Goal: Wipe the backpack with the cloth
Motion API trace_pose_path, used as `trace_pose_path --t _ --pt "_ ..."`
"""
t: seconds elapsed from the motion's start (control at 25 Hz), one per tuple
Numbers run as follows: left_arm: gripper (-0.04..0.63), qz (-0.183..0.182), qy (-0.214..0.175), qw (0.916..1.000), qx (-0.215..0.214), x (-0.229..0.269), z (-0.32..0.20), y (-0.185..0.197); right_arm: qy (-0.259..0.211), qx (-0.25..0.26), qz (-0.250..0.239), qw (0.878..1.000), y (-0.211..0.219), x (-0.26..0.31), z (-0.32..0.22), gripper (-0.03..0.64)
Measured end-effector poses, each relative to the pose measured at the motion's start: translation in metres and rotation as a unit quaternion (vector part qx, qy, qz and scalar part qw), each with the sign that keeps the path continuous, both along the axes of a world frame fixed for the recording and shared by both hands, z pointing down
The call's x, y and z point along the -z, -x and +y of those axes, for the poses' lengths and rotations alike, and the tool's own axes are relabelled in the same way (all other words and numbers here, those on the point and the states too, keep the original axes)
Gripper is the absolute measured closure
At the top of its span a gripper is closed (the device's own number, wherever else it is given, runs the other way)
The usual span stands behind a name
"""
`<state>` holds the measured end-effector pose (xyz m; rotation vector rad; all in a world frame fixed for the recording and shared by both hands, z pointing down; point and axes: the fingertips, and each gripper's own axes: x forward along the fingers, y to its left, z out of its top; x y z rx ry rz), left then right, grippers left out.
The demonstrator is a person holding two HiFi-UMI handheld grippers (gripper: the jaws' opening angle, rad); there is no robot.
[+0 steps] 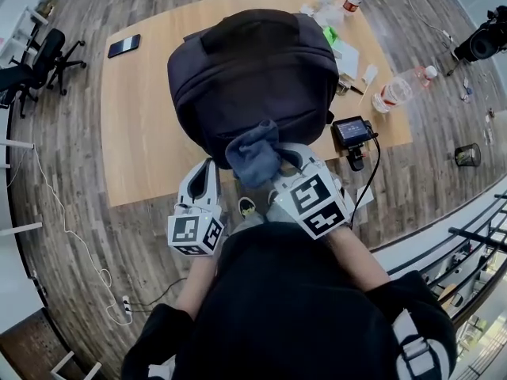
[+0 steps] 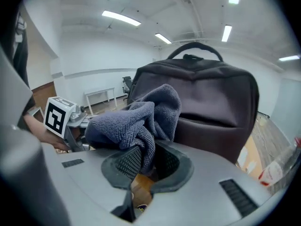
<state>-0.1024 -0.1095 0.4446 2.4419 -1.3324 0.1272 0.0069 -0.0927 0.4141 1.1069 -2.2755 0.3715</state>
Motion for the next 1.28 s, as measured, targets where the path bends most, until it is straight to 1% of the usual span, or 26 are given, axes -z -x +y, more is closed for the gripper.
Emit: trace_pose_path --t 0.08,0.2,0.28,0.32,0.4,0.52,0.6,0.72,0.84,0.92,1.08,1.12,1.2,1.28 --pt "0.58 -0.003 0.0 1.0 -0.001 0.0 0.0 0.0 -0.006 -0.039 -0.006 0.999 -0.029 0.004 -0.003 0.563" --pt "0.58 -0.006 -0.001 1.0 -0.001 0.001 0.0 0.0 -0.02 -0.106 0.02 0.994 -0.088 0.009 -0.011 0.563" --pt "0.58 -0.008 -0.001 1.0 0.001 0.001 0.0 0.0 -0.01 -0.134 0.019 0.991 -0.118 0.005 -0.012 0.563" --pt "0.58 -0.008 -0.001 1.0 0.003 0.0 0.0 0.0 -0.006 -0.141 0.019 0.99 -0.126 0.004 -0.011 0.563" --pt "0.58 -0.009 0.0 1.0 0.004 0.0 0.0 -0.001 -0.014 -0.144 0.037 0.989 -0.133 0.007 -0.012 0.563" --pt "0.58 -0.009 0.0 1.0 0.002 0.0 0.002 -0.004 -0.03 -0.14 0.061 0.988 -0.129 0.014 -0.016 0.563" --pt "0.58 -0.008 0.001 1.0 0.003 0.0 0.004 -0.006 -0.033 -0.122 0.066 0.99 -0.116 0.019 -0.018 0.563" --pt "0.58 -0.004 -0.001 1.0 0.009 0.003 0.005 -0.005 -0.031 -0.085 0.056 0.994 -0.083 0.028 -0.023 0.563" --pt "0.58 0.0 -0.003 0.9998 0.021 0.007 0.006 0.0 -0.037 -0.048 0.076 0.995 -0.05 0.031 -0.032 0.563" --pt "0.58 -0.001 -0.002 0.9995 0.032 0.007 0.008 0.008 -0.038 -0.014 0.076 0.996 -0.022 0.032 -0.033 0.563" --pt "0.58 -0.003 0.0 0.9983 0.057 0.006 0.014 0.025 -0.04 0.057 0.057 0.996 0.04 0.034 -0.033 0.563" --pt "0.58 -0.004 0.001 0.9979 0.064 0.006 0.016 0.03 -0.033 0.072 0.04 0.996 0.054 0.034 -0.033 0.563" --pt "0.58 -0.005 0.001 0.9969 0.078 0.008 0.02 0.038 -0.002 0.094 -0.022 0.995 0.081 0.034 -0.034 0.563" --pt "0.58 -0.005 0.002 0.9957 0.093 0.01 0.024 0.048 0.019 0.091 -0.076 0.993 0.096 0.034 -0.037 0.563"
